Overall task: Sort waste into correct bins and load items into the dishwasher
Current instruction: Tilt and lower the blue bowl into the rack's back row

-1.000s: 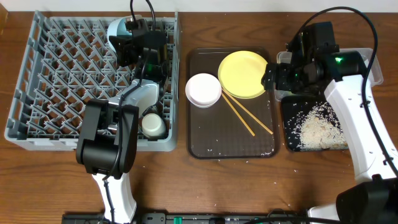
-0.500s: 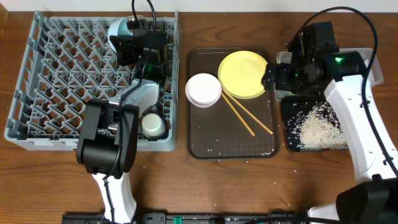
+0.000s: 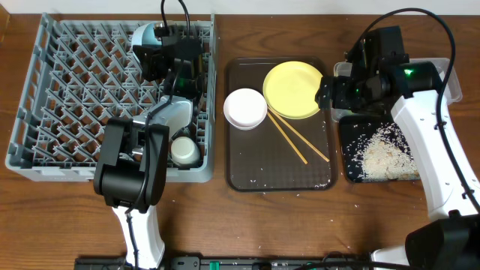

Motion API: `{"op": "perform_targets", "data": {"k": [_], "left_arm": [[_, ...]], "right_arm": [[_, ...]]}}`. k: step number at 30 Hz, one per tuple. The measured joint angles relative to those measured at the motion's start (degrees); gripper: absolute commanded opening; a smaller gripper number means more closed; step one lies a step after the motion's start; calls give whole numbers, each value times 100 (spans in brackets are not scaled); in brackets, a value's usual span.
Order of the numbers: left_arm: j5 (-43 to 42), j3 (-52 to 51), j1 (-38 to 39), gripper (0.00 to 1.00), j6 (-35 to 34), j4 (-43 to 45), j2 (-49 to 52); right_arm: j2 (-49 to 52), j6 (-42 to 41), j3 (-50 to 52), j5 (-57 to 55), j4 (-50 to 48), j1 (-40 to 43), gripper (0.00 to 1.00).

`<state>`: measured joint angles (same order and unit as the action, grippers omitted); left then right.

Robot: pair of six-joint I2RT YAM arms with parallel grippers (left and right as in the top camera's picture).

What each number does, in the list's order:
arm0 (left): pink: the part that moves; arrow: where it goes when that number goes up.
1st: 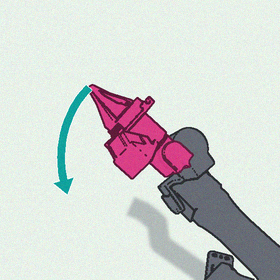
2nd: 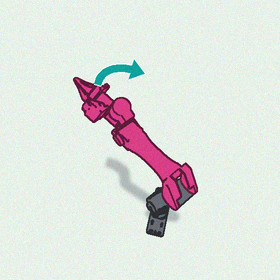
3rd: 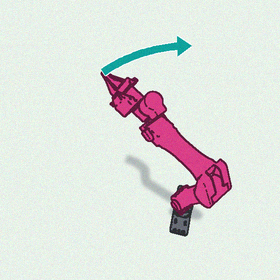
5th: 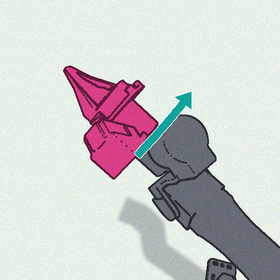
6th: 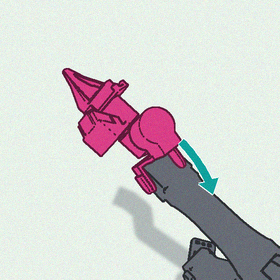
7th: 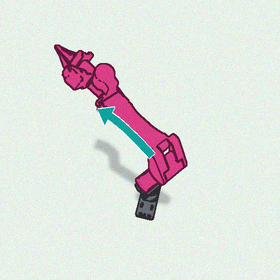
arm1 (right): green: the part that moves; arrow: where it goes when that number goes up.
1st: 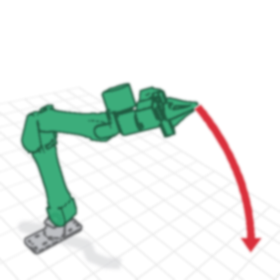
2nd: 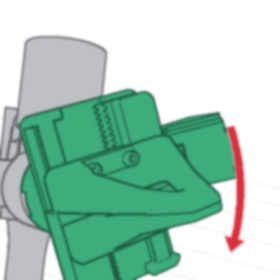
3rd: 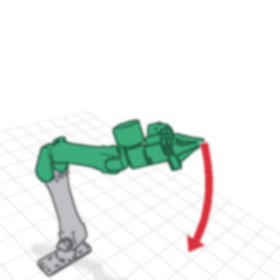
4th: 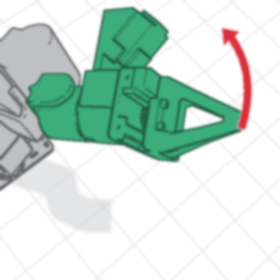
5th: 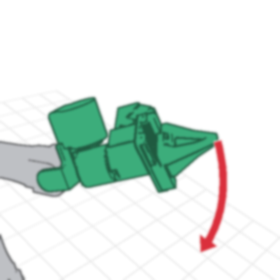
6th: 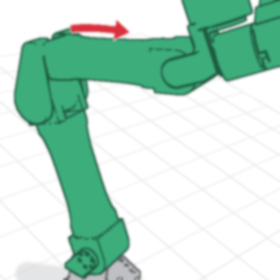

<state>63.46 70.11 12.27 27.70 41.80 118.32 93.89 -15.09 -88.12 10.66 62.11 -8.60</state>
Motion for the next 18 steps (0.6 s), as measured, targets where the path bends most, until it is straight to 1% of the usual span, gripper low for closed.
{"op": "perform_targets", "data": {"k": [5,7,11,18], "left_arm": [[304,-7,-7,7,710,1115,46],[409,-2,-7,7,975,1423,46],[476,0,-7,7,1287,1458,52],[459,0,-7,8,1419,1460,131]], "right_arm": [[0,-2,0,0,0,0,99],[0,-2,0,2,0,0,99],[0,0,0,0,2,0,99],[0,-2,0,0,0,0,99]]}}
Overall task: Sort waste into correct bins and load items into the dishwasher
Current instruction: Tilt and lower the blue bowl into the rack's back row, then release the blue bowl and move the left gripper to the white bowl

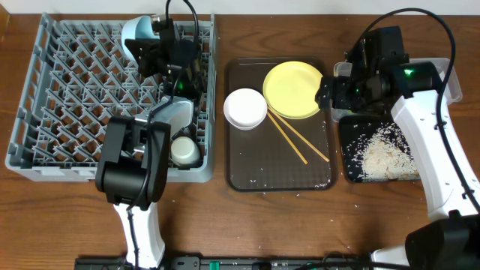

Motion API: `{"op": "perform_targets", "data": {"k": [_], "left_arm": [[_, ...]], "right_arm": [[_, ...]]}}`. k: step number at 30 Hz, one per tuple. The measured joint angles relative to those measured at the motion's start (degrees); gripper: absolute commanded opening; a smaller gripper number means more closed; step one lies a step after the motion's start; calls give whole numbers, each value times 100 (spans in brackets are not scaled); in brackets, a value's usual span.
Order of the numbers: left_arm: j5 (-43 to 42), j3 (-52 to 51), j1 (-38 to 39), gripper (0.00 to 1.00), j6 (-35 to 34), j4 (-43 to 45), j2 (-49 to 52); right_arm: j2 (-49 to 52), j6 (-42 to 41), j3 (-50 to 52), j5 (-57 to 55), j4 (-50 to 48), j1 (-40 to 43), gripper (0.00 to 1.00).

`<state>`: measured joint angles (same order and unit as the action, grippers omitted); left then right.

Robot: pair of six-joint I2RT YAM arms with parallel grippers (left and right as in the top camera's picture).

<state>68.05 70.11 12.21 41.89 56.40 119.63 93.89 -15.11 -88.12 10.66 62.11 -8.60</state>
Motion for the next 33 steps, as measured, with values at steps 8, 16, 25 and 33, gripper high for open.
{"op": "perform_targets", "data": {"k": [8,16,25,33], "left_arm": [[-44,0,0,7,17,4,284],[-59,0,68,8,17,-201,286],[-72,15,426,24,35,-682,315],[125,15,549,53,42,-688,352]], "right_arm": [[0,0,0,0,2,0,99],[0,2,0,0,0,0,99],[0,0,0,0,0,0,99],[0,2,0,0,0,0,99]]}}
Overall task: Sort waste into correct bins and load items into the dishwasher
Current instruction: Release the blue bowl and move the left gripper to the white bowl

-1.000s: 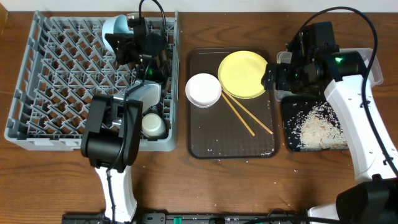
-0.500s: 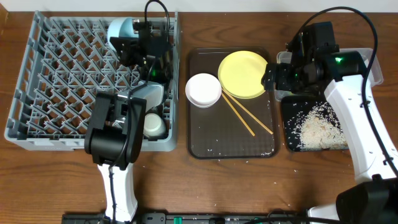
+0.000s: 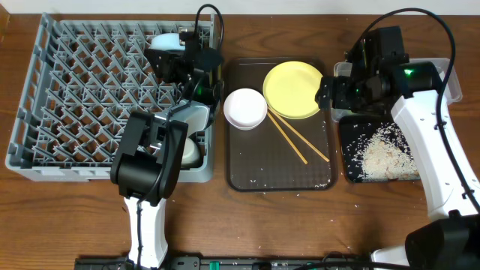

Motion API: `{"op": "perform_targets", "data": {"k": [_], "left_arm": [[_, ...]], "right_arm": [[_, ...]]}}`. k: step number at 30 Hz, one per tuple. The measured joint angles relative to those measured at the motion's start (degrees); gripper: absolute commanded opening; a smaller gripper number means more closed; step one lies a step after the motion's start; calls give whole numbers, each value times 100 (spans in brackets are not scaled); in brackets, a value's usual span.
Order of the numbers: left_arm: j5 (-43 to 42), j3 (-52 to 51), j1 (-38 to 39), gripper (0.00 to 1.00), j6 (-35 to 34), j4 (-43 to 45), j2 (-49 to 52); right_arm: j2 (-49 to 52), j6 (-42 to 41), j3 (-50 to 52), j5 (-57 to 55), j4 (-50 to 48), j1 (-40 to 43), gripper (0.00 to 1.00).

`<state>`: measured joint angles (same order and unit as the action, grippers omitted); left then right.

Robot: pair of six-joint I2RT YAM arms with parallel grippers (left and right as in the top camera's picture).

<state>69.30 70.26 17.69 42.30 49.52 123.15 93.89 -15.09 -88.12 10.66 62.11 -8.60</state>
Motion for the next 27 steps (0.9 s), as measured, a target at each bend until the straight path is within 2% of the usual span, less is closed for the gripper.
{"op": "perform_targets", "data": {"k": [12,27], "left_arm": [[380,0,328,56,22,-2,0],[828,0,337,56,109,-304,0]], "right_arm": [[0,-2,0,0,0,0,99],[0,0,0,0,0,0,99]]}}
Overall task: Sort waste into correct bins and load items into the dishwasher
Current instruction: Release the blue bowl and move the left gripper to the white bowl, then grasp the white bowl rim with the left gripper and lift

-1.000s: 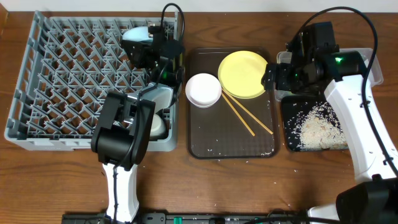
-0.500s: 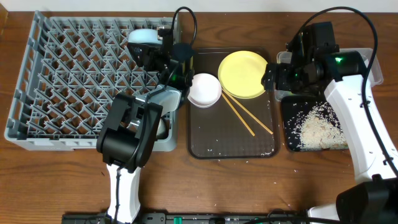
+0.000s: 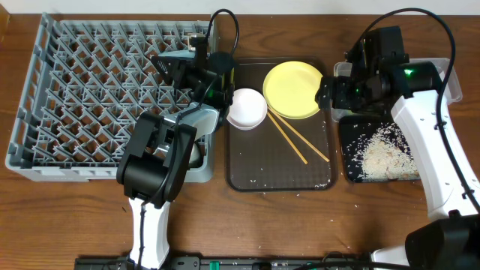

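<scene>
My left gripper hangs over the back right corner of the grey dish rack, close to the rack's right wall. It appears shut on a light blue bowl, of which only a pale sliver shows. On the brown tray lie a white bowl, a yellow plate and a pair of chopsticks. My right gripper sits at the plate's right edge. Its jaws are hidden under the wrist.
A cream cup stands in the rack's front right corner, partly behind my left arm. A black bin with spilled rice sits right of the tray, and a clear container lies behind it. A few rice grains dot the table.
My left gripper with the light blue bowl has moved right and a little nearer, from the rack's back row to its right edge beside the tray. The right arm has not moved.
My left gripper held the light blue bowl over the rack's back middle, then slightly further back and left. It then stood further right along the back row, and is now at the rack's right edge. The right arm stayed at the yellow plate throughout.
</scene>
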Motion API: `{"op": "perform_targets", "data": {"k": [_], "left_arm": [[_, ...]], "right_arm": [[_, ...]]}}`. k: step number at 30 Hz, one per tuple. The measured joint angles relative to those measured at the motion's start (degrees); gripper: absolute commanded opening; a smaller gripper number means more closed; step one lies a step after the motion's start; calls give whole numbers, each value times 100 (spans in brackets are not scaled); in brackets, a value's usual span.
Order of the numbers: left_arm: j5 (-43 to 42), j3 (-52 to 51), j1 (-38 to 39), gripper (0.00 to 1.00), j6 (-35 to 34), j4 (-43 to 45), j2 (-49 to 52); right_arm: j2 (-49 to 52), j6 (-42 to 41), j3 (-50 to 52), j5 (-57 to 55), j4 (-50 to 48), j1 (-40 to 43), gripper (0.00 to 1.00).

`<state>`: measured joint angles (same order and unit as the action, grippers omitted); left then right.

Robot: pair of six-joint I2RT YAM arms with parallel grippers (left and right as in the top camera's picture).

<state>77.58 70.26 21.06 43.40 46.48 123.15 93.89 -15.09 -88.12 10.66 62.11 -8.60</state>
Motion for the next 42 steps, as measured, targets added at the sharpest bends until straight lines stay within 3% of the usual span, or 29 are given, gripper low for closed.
{"op": "perform_targets", "data": {"k": [15,27,34,42], "left_arm": [[63,-2,111,56,13,-17,-354],[85,-2,1305,64,-4,-39,-1593],[63,-4,1998,68,-787,-1456,-1589],[-463,-4,2081,71,-2280,-3276,-1600]], "right_arm": [[0,-2,0,0,0,0,99],[0,0,0,0,0,0,99],[0,-2,0,2,0,0,99],[0,-2,0,0,0,0,99]]}}
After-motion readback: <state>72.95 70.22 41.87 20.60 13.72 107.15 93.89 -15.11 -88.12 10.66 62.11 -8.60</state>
